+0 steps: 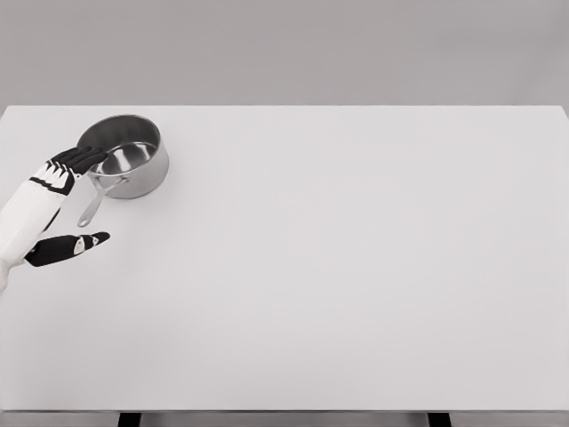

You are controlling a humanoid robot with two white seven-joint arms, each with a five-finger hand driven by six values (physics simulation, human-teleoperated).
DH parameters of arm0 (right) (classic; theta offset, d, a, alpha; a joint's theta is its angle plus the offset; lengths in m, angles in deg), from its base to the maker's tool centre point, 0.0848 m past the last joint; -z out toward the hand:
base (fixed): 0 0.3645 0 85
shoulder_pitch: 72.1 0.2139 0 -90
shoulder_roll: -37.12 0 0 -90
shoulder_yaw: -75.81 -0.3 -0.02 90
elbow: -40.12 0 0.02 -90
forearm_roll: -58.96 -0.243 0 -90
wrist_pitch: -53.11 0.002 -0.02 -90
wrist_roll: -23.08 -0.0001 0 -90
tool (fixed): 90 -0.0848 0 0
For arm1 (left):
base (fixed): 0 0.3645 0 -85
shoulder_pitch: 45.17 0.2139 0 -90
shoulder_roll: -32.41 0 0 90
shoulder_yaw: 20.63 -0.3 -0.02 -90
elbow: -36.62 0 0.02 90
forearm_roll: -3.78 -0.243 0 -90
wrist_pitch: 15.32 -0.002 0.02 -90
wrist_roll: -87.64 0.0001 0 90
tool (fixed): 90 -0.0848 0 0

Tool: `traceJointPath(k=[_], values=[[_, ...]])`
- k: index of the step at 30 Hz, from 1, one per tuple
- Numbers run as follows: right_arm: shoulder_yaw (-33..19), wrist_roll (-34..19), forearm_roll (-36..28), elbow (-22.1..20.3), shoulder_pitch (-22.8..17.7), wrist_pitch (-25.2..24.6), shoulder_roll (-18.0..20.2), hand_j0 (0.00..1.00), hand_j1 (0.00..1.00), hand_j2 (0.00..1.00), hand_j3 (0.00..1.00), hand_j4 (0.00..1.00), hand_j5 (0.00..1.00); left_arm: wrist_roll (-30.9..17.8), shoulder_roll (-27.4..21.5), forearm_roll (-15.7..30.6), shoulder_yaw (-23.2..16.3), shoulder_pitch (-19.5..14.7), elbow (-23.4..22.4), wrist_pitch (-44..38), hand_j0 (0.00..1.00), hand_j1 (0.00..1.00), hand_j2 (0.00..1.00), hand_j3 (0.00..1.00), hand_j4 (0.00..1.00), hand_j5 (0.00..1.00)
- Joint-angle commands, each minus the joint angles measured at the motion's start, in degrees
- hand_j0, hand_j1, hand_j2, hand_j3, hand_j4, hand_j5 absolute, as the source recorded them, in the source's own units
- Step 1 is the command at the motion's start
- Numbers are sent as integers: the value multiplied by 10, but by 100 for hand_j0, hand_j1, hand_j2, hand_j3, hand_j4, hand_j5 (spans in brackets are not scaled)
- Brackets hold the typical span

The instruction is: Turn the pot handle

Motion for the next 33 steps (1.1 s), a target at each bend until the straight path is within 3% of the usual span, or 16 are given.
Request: traceJointPath(k=[1, 9, 11, 13, 19, 22, 26, 33], values=[[0, 0, 0, 0, 0, 0, 0, 100, 100, 100, 100, 100, 100, 0, 0, 4, 0, 0, 0, 0, 100, 100, 100, 100, 100, 100], [0, 0, 0, 0, 0, 0, 0, 100, 100, 100, 100, 100, 100, 0, 4, 3, 3, -3, 3, 0, 100, 100, 100, 100, 100, 100], [0, 0, 0, 0, 0, 0, 0, 100, 100, 100, 100, 100, 100, -8, 4, -1, 4, -32, 1, 0, 100, 100, 100, 100, 100, 100], [0, 0, 0, 0, 0, 0, 0, 100, 100, 100, 100, 100, 100, -80, 6, -6, 9, -44, 2, 0, 100, 100, 100, 100, 100, 100], [0, 0, 0, 0, 0, 0, 0, 100, 100, 100, 100, 100, 100, -183, 6, -27, 7, -83, 5, 0, 100, 100, 100, 100, 100, 100], [0, 0, 0, 0, 0, 0, 0, 100, 100, 100, 100, 100, 100, -189, 32, -119, 4, -130, 5, 0, 100, 100, 100, 100, 100, 100], [0, 0, 0, 0, 0, 0, 0, 100, 100, 100, 100, 100, 100, -189, 33, -134, -8, -157, 6, 0, 100, 100, 100, 100, 100, 100], [0, 0, 0, 0, 0, 0, 0, 100, 100, 100, 100, 100, 100, -183, 33, -166, -43, -162, 6, 0, 100, 100, 100, 100, 100, 100]])
